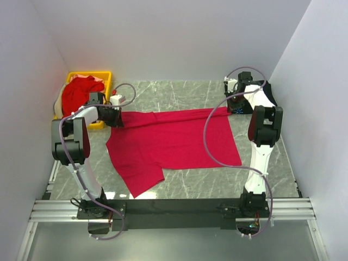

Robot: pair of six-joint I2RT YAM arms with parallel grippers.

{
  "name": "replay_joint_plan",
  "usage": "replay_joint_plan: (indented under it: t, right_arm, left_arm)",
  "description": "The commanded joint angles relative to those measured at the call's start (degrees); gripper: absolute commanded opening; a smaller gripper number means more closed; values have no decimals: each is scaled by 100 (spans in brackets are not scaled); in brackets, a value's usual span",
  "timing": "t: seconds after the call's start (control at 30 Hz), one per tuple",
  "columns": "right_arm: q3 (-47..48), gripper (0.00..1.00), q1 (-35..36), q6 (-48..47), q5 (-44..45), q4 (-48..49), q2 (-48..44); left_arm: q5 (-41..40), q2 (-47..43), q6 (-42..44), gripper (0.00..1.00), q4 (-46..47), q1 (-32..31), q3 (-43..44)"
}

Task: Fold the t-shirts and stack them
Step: Fold the tshirt

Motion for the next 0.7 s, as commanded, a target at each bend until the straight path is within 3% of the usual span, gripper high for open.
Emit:
replay_joint_plan:
  t: [0.0, 0.47, 0.57, 0.6, 0.67]
  right_arm:
    - [-174, 0, -3, -248, 30, 16, -394]
    - [-623, 2, 111, -591, 232, -80, -316]
    - [-588, 21, 111, -643, 258, -176, -360]
    - [-571, 27, 111, -652, 232, -212, -395]
    - [-579, 38, 111, -696, 215, -229, -596]
  left_arm:
    - [-52, -229, 126, 0, -108, 19, 250]
    - [-333, 61, 293, 1, -222, 19, 259]
    - [-282, 70, 477, 8, -617, 19, 477]
    - [-203, 44, 573, 22, -783, 63, 530]
    - [-27, -201, 548, 32, -759, 124, 610]
